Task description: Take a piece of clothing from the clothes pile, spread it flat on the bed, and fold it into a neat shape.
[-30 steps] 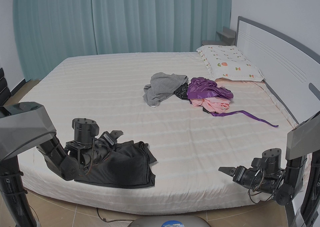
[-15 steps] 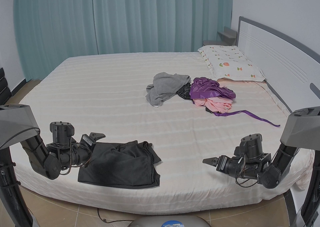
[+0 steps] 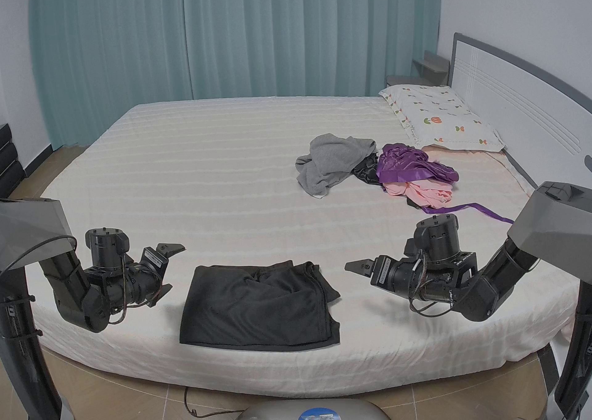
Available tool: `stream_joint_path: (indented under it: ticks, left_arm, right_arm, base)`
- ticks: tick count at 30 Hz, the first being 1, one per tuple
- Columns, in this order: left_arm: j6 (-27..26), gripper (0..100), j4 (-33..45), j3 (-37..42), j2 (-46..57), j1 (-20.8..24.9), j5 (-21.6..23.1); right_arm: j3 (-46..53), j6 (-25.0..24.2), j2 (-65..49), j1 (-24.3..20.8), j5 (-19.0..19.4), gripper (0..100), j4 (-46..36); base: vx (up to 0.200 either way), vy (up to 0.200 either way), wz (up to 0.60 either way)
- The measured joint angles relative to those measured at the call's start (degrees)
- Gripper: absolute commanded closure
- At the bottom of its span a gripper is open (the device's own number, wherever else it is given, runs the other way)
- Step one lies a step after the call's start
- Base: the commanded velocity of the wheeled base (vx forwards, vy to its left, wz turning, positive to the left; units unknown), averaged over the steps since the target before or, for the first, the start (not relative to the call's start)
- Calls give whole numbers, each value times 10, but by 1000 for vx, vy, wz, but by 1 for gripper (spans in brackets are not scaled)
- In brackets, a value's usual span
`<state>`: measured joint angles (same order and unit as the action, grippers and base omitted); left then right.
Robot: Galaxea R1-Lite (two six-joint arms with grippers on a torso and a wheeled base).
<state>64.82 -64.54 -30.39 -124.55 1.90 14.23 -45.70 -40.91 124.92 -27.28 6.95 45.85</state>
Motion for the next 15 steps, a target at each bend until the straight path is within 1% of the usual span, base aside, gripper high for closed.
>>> stream_joint_path:
  ticks: [6, 15]
  left_arm:
    - [2, 0, -6, -14, -9, -13, 10]
    - [-2, 0, -19, -26, -23, -14, 9]
  right_arm:
    - [-60, 8, 40, -7, 5, 0, -18]
    - [-148, 20, 104, -7, 7, 0, -54]
  base:
    - [0, 200, 0]
    - [0, 0, 0]
